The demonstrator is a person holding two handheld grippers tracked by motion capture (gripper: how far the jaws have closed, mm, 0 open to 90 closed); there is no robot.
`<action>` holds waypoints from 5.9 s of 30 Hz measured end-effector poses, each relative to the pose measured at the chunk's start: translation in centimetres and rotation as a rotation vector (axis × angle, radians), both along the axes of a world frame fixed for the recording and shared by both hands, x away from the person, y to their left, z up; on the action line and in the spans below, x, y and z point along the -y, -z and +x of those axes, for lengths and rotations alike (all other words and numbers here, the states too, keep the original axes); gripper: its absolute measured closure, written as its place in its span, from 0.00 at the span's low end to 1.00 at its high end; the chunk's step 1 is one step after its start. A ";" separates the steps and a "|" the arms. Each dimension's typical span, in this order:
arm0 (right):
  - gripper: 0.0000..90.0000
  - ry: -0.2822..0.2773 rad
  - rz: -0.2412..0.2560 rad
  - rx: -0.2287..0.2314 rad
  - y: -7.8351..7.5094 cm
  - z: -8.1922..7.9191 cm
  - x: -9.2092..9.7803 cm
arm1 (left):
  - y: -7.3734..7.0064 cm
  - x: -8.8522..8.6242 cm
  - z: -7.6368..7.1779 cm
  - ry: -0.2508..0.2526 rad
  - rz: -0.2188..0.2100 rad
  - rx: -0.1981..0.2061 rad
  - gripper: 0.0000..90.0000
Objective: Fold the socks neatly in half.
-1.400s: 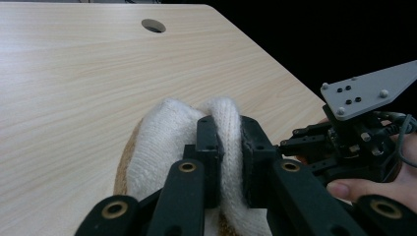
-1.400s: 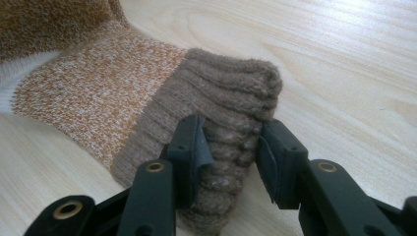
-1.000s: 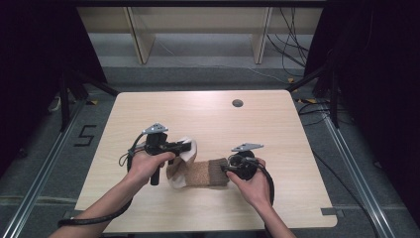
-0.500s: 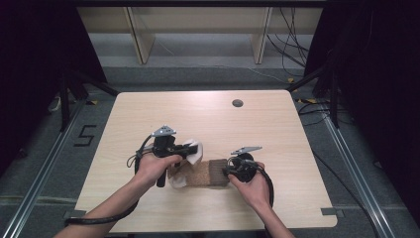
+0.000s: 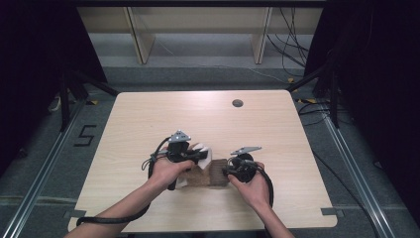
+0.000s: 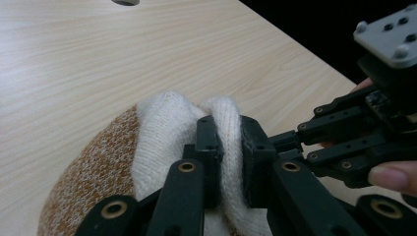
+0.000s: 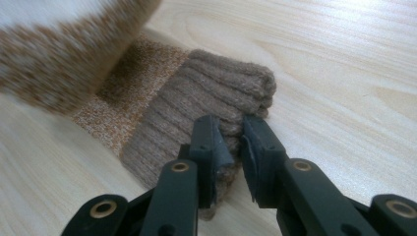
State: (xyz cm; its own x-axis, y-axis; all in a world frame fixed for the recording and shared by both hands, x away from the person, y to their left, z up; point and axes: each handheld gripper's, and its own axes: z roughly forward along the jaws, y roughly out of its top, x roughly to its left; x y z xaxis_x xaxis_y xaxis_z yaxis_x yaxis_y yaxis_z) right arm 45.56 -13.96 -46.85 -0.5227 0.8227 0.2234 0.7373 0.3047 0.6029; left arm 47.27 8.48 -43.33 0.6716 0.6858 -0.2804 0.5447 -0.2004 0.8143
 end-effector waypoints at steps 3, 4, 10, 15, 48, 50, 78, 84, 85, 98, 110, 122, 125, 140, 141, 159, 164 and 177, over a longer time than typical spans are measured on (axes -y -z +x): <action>0.84 -0.001 0.001 0.001 0.0 0.0 0.0 | 0.6 0.7 -0.1 0.010 0.016 0.003 0.89; 0.84 -0.003 -0.003 0.008 0.0 0.0 0.1 | 0.8 1.0 -0.2 0.010 0.023 0.002 0.89; 0.84 -0.005 0.002 0.007 0.0 0.0 0.1 | 2.0 2.0 -0.3 0.014 0.039 -0.002 0.89; 0.83 -0.006 0.007 0.009 0.0 0.0 0.1 | 2.5 2.4 -0.4 0.020 0.063 0.003 0.89; 0.78 0.004 0.090 0.057 -4.0 4.4 -1.4 | 3.4 3.9 -0.7 0.050 0.136 0.044 0.87; 0.77 0.009 0.092 0.037 -4.3 4.4 -1.4 | 3.5 4.1 -0.8 0.039 0.119 0.041 0.86; 0.74 0.043 0.094 0.084 -5.0 4.9 -0.4 | 1.8 3.4 -1.6 0.084 0.040 0.106 0.54; 0.74 0.050 0.092 0.080 -4.6 4.9 -0.2 | 0.2 2.3 -2.0 0.076 -0.005 0.132 0.53; 0.74 0.041 0.091 0.099 -4.5 5.0 -0.1 | -0.1 2.0 -2.1 0.067 -0.017 0.138 0.53; 0.74 0.064 0.087 0.075 -3.7 4.1 1.6 | 1.2 -0.2 -1.0 0.047 0.046 0.051 0.52; 0.73 0.061 0.103 0.079 -3.9 2.6 1.8 | 2.7 1.7 -0.8 0.129 0.159 0.028 0.82; 0.73 0.040 0.079 0.056 -2.7 2.4 2.3 | 0.3 2.0 -1.4 0.130 0.092 0.097 0.93; 0.74 0.073 0.061 0.015 -2.6 2.2 2.1 | 0.4 2.5 -1.6 0.152 0.093 0.100 0.93; 0.67 0.032 0.176 0.079 -4.2 1.6 1.9 | 3.3 3.8 -2.0 0.199 0.145 0.052 0.90; 0.69 0.023 0.166 0.068 -4.0 1.6 1.7 | 3.3 3.8 -2.0 0.200 0.148 0.056 0.90; 0.95 -0.012 0.068 -0.002 -1.9 1.5 1.6 | 1.9 -4.4 -1.3 0.078 0.218 0.013 0.81; 0.95 -0.021 0.060 -0.001 -1.7 1.6 1.8 | 3.2 -4.6 -2.1 0.096 0.234 -0.004 0.80; 0.95 -0.048 0.033 0.024 -0.9 1.6 1.7 | 4.3 -4.4 -2.3 0.100 0.262 0.019 0.80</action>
State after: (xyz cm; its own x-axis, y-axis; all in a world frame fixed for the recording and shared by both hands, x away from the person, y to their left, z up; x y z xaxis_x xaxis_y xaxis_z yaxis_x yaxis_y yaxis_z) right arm 47.19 -15.68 -46.00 -0.5668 0.7891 0.2368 0.7077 0.3193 0.6302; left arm 45.01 12.91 -47.58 0.7428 0.6636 -0.0887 0.4968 -0.4574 0.7375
